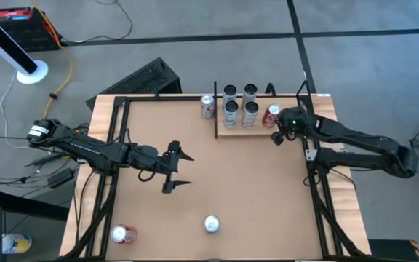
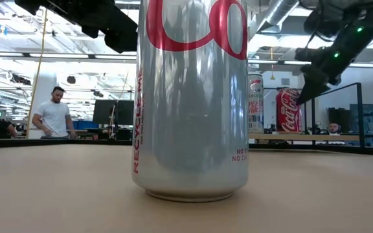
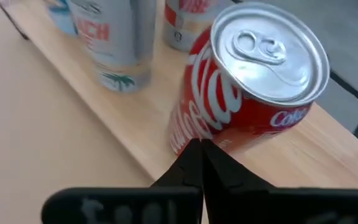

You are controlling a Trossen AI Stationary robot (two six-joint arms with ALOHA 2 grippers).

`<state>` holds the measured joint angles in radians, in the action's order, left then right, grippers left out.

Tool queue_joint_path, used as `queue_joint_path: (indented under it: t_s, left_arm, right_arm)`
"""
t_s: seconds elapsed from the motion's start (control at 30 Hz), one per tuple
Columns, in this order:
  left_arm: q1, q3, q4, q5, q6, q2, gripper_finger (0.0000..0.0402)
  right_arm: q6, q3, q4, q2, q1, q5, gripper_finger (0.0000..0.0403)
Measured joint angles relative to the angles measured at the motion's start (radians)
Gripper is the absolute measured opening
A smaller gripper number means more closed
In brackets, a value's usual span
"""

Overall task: Place canned beverage on shelf
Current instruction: Put the top red soda can on the shelf

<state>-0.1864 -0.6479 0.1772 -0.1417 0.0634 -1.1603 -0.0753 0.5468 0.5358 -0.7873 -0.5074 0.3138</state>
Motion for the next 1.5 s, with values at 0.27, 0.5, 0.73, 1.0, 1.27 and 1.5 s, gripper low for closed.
queue_joint_path:
  t_s: [0.27,0.5,0.73,1.0,1.27,1.5]
  left_arm:
    - [0.000,0.000,-0.003,0.000,0.002,0.000,0.0389]
    - [0.000,0.000,-0.004,0.000,0.003,0.000,0.0389]
    - [0.000,0.000,-0.007,-0.001,0.008,0.000,0.0389]
    - [0.000,0.000,-0.007,-0.002,0.006,0.000,0.0389]
    - [0.000,0.000,-0.007,-0.002,0.007,0.000,0.0389]
    - [0.000,0.000,-0.007,-0.003,0.007,0.000,0.0389]
  right_arm:
    - [0.080,0.000,-0.055,-0.101,-0.098,0.000,0.0018]
    - [0.110,0.000,-0.106,-0.155,-0.139,-0.023,0.0018]
    - [0.125,0.000,-0.086,-0.178,-0.134,-0.205,0.0018]
    - [0.136,0.000,-0.184,-0.183,-0.158,-0.207,0.0018]
    - [0.158,0.000,-0.227,-0.183,-0.206,-0.207,0.0018]
    - [0.174,-0.001,-0.255,-0.183,-0.249,-0.208,0.0018]
